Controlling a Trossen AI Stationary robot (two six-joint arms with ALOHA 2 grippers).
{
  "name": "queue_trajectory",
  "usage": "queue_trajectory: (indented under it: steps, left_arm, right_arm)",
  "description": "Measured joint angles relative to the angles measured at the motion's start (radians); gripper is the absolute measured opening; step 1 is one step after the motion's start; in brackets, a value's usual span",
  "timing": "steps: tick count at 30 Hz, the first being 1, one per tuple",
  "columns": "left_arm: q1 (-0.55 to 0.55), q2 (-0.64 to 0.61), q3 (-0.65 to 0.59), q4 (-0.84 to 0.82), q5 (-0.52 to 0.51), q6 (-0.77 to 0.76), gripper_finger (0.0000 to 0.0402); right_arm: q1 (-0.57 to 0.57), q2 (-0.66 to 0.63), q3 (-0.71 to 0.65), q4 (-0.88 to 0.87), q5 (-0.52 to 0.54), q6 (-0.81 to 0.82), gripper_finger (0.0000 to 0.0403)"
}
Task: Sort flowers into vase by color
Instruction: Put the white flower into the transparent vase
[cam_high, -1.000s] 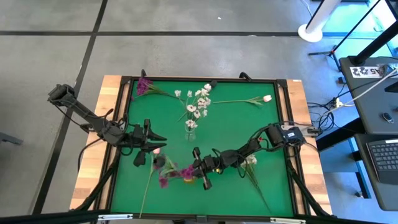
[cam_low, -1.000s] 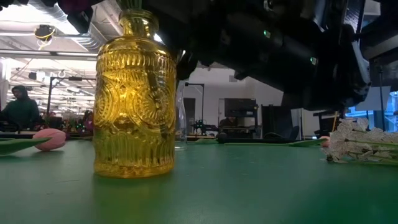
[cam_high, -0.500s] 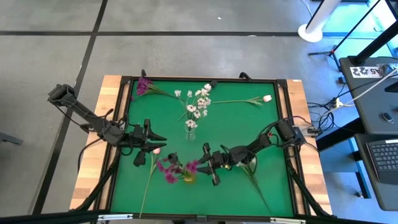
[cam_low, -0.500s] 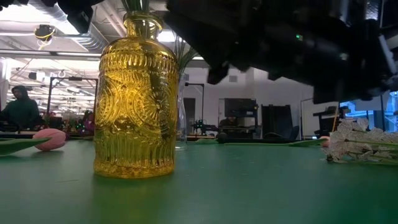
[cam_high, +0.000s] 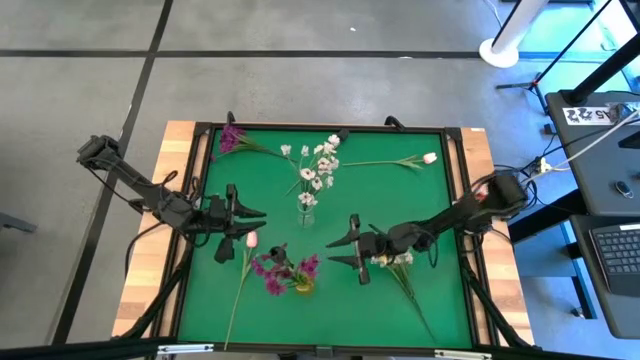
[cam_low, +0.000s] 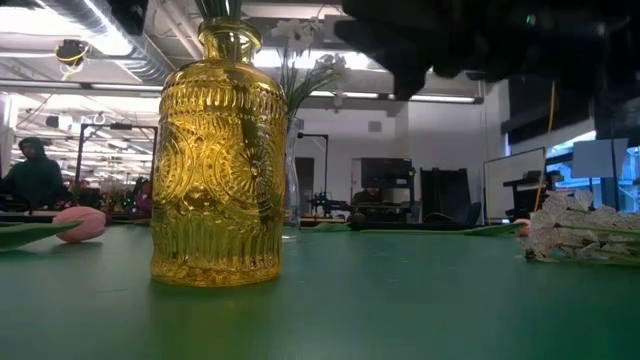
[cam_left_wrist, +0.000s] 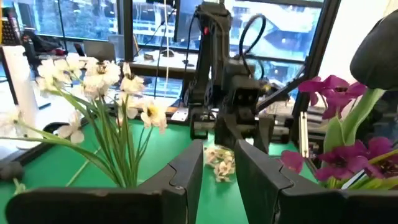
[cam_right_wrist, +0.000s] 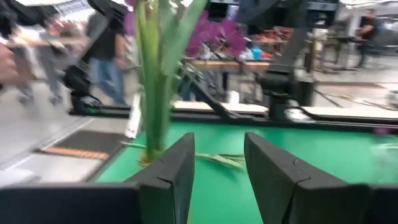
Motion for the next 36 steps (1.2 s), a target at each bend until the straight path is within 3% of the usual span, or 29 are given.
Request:
queue_trajectory:
  steps: [6,15,23,32,36]
  left_arm:
    - [-0.001,-0.01,0.071,-0.23,-0.134,-0.038,0.0089]
    - [0.005,-0.011,0.172,-0.56,-0.231,-0.231,0.0089]
    - [0.091,-0.01,0.236,-0.767,-0.237,-0.402,0.0089]
    - [0.245,-0.01,0.265,-0.769,-0.264,-0.423,0.0089]
    - [0.328,-0.011,0.265,-0.784,-0.263,-0.434,0.0089]
  right_arm:
    - [0.0,-0.216,0.004,-0.394,0.167,-0.032,0.0139]
    - [-0.001,-0.429,0.006,-0.721,0.41,-0.04,0.0138]
    - [-0.001,-0.53,0.006,-0.814,0.482,-0.031,0.0138]
    - [-0.005,-0.553,0.007,-0.847,0.54,-0.029,0.0138]
    - [-0.057,-0.555,0.007,-0.899,0.539,0.04,0.0138]
